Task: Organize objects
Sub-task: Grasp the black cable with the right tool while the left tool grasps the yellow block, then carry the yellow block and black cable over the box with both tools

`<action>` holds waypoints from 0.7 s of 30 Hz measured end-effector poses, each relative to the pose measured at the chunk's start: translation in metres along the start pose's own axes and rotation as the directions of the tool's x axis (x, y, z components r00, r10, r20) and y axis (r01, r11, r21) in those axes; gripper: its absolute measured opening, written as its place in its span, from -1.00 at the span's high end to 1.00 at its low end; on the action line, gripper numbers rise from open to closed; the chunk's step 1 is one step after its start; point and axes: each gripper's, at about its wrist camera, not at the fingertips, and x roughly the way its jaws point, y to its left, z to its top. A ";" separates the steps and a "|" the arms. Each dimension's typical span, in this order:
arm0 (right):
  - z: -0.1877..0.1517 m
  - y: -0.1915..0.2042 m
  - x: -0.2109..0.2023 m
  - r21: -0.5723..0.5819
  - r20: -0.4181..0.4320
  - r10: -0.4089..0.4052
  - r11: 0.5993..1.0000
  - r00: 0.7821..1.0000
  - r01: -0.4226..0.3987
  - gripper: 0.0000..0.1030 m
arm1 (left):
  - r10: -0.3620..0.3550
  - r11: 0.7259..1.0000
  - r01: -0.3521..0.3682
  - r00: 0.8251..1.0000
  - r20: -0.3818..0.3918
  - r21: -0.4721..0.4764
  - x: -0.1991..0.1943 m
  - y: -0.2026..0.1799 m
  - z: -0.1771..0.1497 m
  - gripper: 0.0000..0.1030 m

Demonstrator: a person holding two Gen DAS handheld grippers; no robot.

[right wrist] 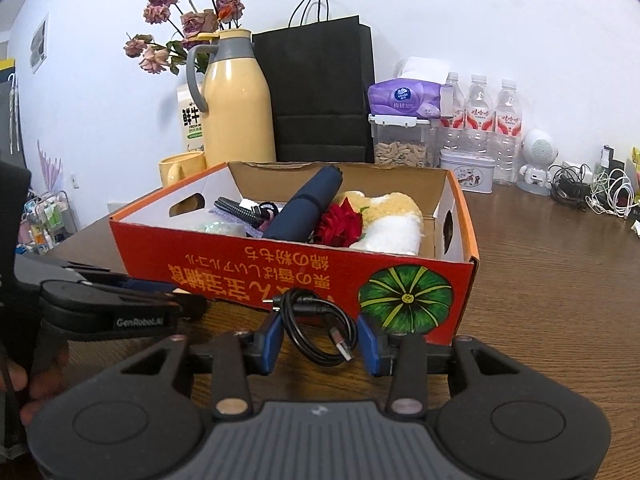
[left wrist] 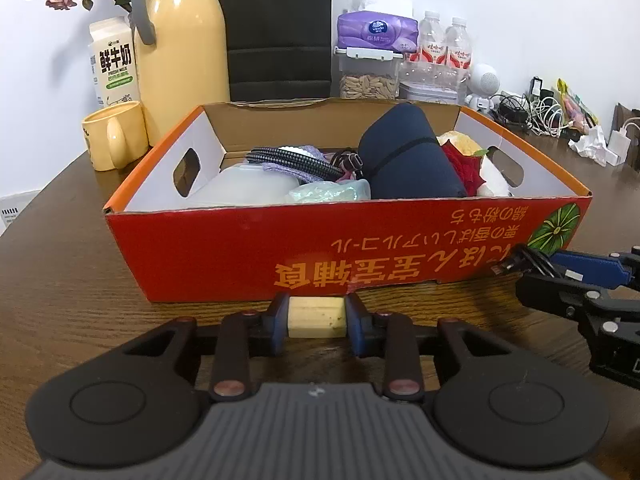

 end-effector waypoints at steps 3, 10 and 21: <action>-0.001 0.001 0.000 -0.006 -0.002 -0.004 1.000 1.000 0.004 0.24 | -0.005 1.000 0.005 1.000 0.001 -0.011 -0.001 0.001 0.000 0.40; -0.002 0.004 -0.003 -0.021 0.005 -0.009 1.000 1.000 0.009 0.24 | -0.031 0.999 0.031 0.999 0.025 -0.029 -0.014 0.005 -0.003 0.40; 0.027 0.018 -0.026 -0.069 0.098 0.016 0.998 0.995 -0.009 0.24 | -0.092 0.995 0.096 0.979 0.182 -0.012 -0.064 0.012 0.026 0.40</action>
